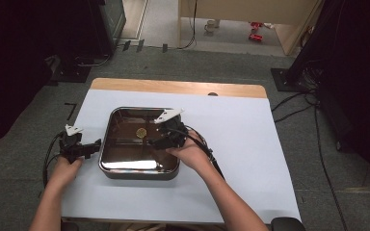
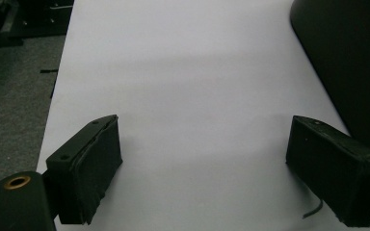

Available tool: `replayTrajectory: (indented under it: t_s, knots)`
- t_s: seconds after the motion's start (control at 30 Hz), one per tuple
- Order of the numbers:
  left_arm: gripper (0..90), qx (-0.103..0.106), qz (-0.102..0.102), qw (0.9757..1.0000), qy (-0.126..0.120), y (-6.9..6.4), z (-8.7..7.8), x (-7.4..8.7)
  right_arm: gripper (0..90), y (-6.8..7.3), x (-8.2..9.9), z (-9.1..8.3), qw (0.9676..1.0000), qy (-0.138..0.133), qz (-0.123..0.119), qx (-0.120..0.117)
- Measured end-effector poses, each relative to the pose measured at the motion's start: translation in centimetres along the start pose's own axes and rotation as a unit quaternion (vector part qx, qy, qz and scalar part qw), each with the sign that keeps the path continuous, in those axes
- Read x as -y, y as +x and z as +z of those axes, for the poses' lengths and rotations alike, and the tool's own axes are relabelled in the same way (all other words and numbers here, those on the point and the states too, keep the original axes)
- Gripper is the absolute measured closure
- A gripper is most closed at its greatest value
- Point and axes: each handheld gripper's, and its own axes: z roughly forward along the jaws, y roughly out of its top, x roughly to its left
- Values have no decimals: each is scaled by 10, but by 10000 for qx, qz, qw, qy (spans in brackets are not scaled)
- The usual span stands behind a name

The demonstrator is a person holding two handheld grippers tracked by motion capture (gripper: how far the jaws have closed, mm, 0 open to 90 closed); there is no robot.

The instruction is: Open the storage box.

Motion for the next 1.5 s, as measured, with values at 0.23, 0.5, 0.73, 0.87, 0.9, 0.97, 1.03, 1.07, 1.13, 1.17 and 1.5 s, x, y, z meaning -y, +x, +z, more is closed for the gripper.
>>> replayTrajectory:
  t_s: [0.23,0.5,0.73,0.87,0.9,0.97,1.03,1.07,1.13,1.17,1.5]
  knots:
    - [121,1,5,10000,-9,0,0,0,394,5,-7,22,9999,55,-51,-73]
    - [121,-3,-9,10000,-22,0,0,0,466,15,-14,40,9997,42,-236,-50]
    - [121,-2,-6,10000,-19,0,0,0,575,16,-16,48,9994,63,-294,147]
    - [121,-2,-5,10000,-20,0,0,0,583,15,-16,48,9993,57,-339,140]
    - [121,-2,-6,10000,-19,0,0,0,583,15,-16,48,9993,63,-348,142]
    - [121,-2,-6,10000,-20,0,0,0,586,17,-17,47,9990,110,-387,170]
    - [121,-1,-6,10000,-18,0,0,0,587,17,-19,47,9990,162,-384,166]
    - [121,-1,-6,10000,-19,0,0,0,587,17,-20,47,9990,199,-378,163]
    - [121,-1,-8,10000,-20,0,0,0,587,16,-22,46,9988,267,-389,145]
    - [121,0,-7,10000,-19,0,0,0,588,16,-23,46,9988,279,-389,137]
    - [121,3,-5,10000,-6,0,0,0,588,18,-38,24,9991,72,-422,73]
